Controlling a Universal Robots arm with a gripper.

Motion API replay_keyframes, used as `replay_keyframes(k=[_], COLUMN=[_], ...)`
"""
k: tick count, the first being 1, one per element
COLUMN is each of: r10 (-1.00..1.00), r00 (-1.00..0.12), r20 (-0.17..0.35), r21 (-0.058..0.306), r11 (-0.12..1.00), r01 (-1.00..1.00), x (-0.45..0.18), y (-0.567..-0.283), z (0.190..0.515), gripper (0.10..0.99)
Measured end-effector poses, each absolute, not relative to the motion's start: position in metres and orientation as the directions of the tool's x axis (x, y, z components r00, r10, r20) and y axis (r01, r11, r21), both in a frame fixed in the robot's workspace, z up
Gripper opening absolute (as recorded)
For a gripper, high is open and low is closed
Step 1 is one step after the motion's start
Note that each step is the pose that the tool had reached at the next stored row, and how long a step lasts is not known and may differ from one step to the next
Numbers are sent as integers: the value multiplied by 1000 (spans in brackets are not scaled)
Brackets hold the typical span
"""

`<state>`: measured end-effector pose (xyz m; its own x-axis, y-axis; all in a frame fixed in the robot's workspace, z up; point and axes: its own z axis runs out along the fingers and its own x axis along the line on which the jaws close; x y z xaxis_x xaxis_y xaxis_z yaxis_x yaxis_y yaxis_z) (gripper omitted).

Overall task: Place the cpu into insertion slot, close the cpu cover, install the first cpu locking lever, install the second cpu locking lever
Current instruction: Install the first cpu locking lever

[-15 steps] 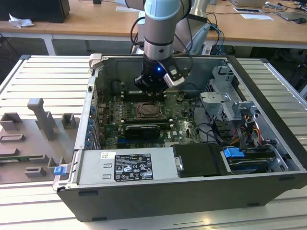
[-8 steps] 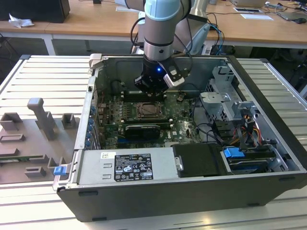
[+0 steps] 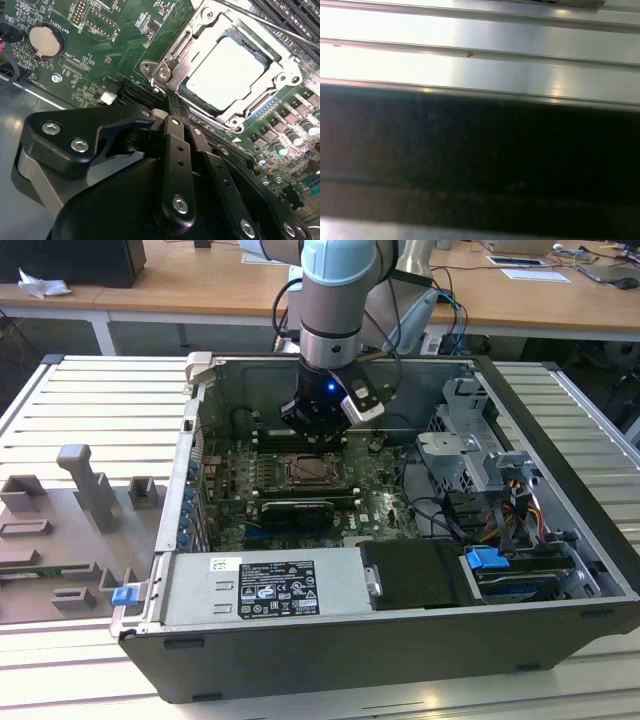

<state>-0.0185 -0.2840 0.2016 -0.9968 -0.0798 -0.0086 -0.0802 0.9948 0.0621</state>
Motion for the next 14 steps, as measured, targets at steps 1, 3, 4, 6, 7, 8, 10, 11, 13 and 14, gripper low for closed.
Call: replay_keyframes(k=[1, 3, 4, 6, 7, 8, 10, 11, 13, 14], r10=[-80, -80, -80, -80, -80, -80, -80, -80, -80, -80], r00=[-997, -997, -997, -997, -997, -997, -997, -997, -997, -997], r20=[-8, -8, -9, -9, -9, -9, -9, -9, -9, -9], r21=[62, 62, 62, 63, 63, 63, 62, 62, 63, 62], r11=[995, 995, 995, 995, 995, 995, 995, 995, 995, 995], r01=[-80, -80, -80, -80, -80, -80, -80, -80, -80, -81], x=[-18, -18, -18, -18, -18, -18, -18, -18, -18, -18], y=[-284, -284, -284, -284, -284, -284, -284, -284, -284, -284], z=[201, 201, 201, 201, 202, 204, 211, 212, 212, 212], gripper=[106, 106, 106, 106, 106, 106, 106, 106, 106, 106])
